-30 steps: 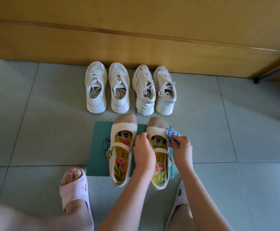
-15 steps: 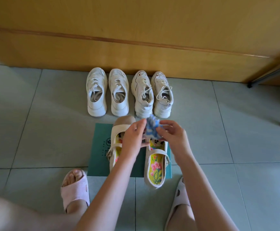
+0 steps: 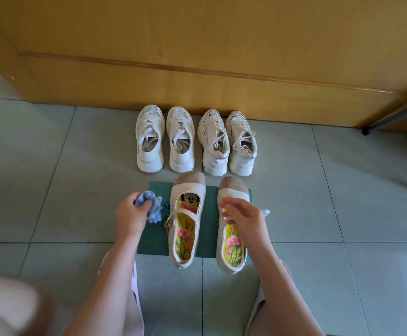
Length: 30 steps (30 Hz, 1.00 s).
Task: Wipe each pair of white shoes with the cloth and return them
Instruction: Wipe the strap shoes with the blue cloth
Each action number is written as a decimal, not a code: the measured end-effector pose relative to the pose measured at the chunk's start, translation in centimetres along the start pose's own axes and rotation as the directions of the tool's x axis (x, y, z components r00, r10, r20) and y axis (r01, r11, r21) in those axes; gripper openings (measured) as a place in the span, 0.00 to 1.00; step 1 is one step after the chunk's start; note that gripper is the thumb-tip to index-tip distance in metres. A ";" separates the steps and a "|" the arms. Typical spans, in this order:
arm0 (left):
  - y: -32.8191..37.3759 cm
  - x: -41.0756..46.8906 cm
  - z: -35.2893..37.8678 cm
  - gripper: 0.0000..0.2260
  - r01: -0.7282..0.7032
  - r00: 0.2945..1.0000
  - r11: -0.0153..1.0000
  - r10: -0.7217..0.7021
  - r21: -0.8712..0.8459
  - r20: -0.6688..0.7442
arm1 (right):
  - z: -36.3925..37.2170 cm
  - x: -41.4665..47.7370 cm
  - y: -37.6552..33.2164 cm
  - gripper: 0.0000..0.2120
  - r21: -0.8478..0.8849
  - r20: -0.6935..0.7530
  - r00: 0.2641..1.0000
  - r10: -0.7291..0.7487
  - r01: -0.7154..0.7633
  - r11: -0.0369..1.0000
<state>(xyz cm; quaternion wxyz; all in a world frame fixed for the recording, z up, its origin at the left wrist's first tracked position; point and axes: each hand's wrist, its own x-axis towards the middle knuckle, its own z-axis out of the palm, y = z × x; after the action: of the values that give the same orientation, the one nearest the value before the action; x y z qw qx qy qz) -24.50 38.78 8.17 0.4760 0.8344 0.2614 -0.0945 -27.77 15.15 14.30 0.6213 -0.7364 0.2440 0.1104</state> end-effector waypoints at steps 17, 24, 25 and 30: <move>1.5 -2.5 0.1 0.11 -0.217 0.974 0.973 0.221 0.083 -0.044 | -2.0 -5.1 4.5 0.08 -0.281 -0.282 0.953 0.114 -0.196 0.939; 5.1 -10.4 5.7 0.04 -0.223 0.913 0.970 0.174 0.094 0.368 | -2.8 -5.8 3.9 0.09 -0.362 -0.259 0.955 0.146 -0.236 0.902; 4.9 -11.3 6.6 0.06 -0.205 0.891 0.969 0.125 0.140 0.437 | -2.9 -5.7 4.1 0.09 -0.362 -0.255 0.955 0.150 -0.238 0.901; 3.7 -12.2 8.2 0.10 -0.034 0.850 0.975 -0.087 0.219 0.520 | -2.9 -5.9 4.1 0.12 -0.393 -0.242 0.958 0.156 -0.244 0.887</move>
<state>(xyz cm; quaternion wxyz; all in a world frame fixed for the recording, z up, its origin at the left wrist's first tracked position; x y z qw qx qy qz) -32.18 26.14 11.56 0.4327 0.8204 0.1204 -0.3539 -35.30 13.20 14.10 0.4059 -0.8305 0.3518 0.1479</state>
